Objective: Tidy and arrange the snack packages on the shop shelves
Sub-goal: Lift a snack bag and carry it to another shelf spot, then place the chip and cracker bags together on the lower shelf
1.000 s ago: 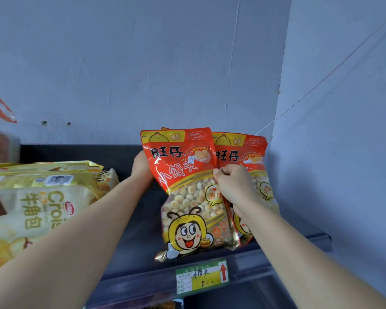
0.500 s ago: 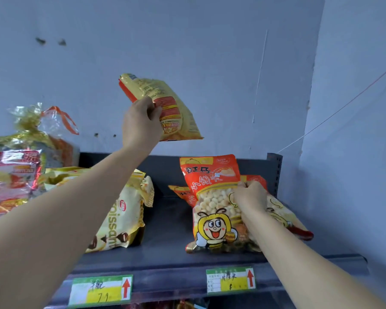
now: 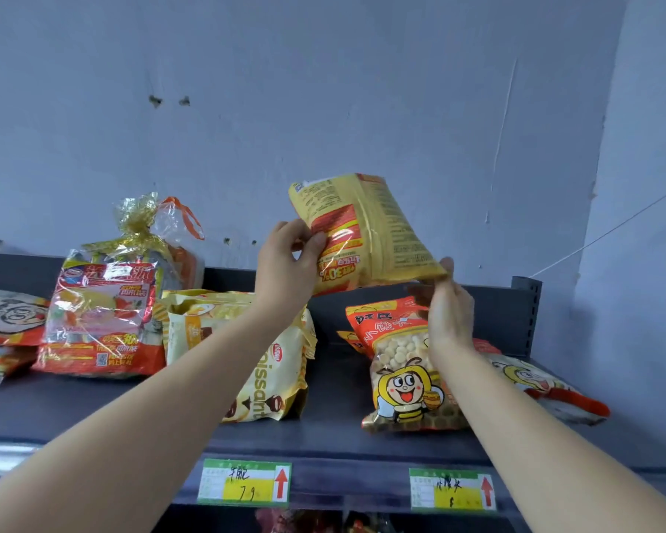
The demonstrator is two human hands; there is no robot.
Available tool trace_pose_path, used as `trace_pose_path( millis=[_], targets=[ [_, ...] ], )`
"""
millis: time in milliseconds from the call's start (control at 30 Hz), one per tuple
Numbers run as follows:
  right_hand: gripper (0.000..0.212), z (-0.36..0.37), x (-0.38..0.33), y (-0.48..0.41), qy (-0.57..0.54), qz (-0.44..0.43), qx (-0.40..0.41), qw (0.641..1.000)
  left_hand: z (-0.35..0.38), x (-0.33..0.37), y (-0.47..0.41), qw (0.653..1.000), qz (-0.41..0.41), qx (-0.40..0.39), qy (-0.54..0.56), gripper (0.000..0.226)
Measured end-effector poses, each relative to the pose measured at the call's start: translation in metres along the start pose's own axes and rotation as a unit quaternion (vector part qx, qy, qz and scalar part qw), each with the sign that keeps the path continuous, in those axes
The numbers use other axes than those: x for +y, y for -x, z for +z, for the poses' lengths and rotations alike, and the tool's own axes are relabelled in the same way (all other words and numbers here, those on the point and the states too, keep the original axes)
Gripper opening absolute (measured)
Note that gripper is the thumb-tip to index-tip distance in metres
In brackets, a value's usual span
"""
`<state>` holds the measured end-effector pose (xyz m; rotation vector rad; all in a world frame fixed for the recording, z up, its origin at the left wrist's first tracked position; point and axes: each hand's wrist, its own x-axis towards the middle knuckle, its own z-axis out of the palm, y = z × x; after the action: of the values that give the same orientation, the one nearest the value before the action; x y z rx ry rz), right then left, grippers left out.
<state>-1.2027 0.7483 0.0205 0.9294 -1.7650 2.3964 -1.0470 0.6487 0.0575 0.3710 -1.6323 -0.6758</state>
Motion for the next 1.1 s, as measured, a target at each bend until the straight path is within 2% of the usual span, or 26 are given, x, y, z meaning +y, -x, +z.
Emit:
trace_pose_path(
  millis=[67, 167, 267, 333, 400, 467, 533, 600, 667, 700, 767, 833, 933, 1000, 1067, 1100],
  targets=[
    [0.075, 0.003, -0.015, 0.010, -0.122, 0.096, -0.075, 0.985, -0.009, -0.003, 0.004, 1.000, -0.009, 0.007, 0.005, 0.022],
    [0.081, 0.005, -0.024, 0.021, -0.203, 0.144, -0.176, 0.952, -0.023, -0.003, 0.011, 0.998, 0.042, 0.035, -0.034, 0.016],
    [0.057, 0.012, -0.029, 0.038, -0.173, 0.125, -0.229, 0.950, -0.041, -0.001, 0.019, 0.991, 0.102, 0.057, -0.067, 0.013],
    [0.048, 0.019, -0.032, 0.051, -0.170, 0.099, -0.235, 0.952, -0.056, -0.001, 0.028, 0.991, 0.105, 0.049, -0.075, 0.011],
    [0.041, 0.026, -0.036, 0.062, -0.180, 0.061, -0.224, 0.956, -0.074, -0.001, 0.036, 0.997, 0.038, 0.041, -0.048, 0.010],
    [0.047, 0.034, -0.045, 0.077, -0.164, 0.014, -0.225, 0.960, -0.094, 0.003, 0.043, 0.993, -0.083, 0.019, 0.087, 0.017],
    [0.059, 0.042, -0.052, 0.090, -0.135, -0.023, -0.233, 0.963, -0.120, 0.007, 0.044, 0.935, -0.230, -0.007, 0.269, 0.032],
    [0.058, 0.052, -0.060, 0.106, -0.092, -0.062, -0.238, 0.965, -0.152, 0.004, 0.046, 0.841, -0.341, -0.050, 0.416, 0.054],
    [0.059, 0.063, -0.063, 0.124, -0.026, -0.113, -0.226, 0.967, -0.187, 0.001, 0.053, 0.774, -0.373, -0.109, 0.500, 0.059],
    [0.062, 0.068, -0.062, 0.133, 0.002, -0.137, -0.209, 0.968, -0.201, 0.003, 0.060, 0.760, -0.370, -0.136, 0.516, 0.055],
    [0.066, 0.080, -0.064, 0.152, 0.028, -0.165, -0.182, 0.969, -0.224, 0.000, 0.077, 0.768, -0.361, -0.143, 0.510, 0.057],
    [0.064, 0.091, -0.068, 0.170, 0.019, -0.142, -0.183, 0.973, -0.243, -0.006, 0.094, 0.788, -0.349, -0.118, 0.493, 0.074],
    [0.058, 0.113, -0.067, 0.188, -0.030, -0.010, -0.195, 0.980, -0.265, -0.004, 0.114, 0.838, -0.322, -0.095, 0.431, 0.094],
    [0.051, 0.126, -0.069, 0.201, -0.055, 0.071, -0.205, 0.975, -0.280, 0.002, 0.123, 0.863, -0.313, -0.050, 0.393, 0.082],
    [0.033, 0.135, -0.077, 0.217, -0.108, 0.155, -0.278, 0.942, -0.295, 0.006, 0.132, 0.885, -0.282, -0.023, 0.371, 0.074],
    [0.031, 0.138, -0.082, 0.227, -0.120, 0.181, -0.336, 0.916, -0.302, 0.008, 0.136, 0.894, -0.266, -0.010, 0.360, 0.073]
  ],
)
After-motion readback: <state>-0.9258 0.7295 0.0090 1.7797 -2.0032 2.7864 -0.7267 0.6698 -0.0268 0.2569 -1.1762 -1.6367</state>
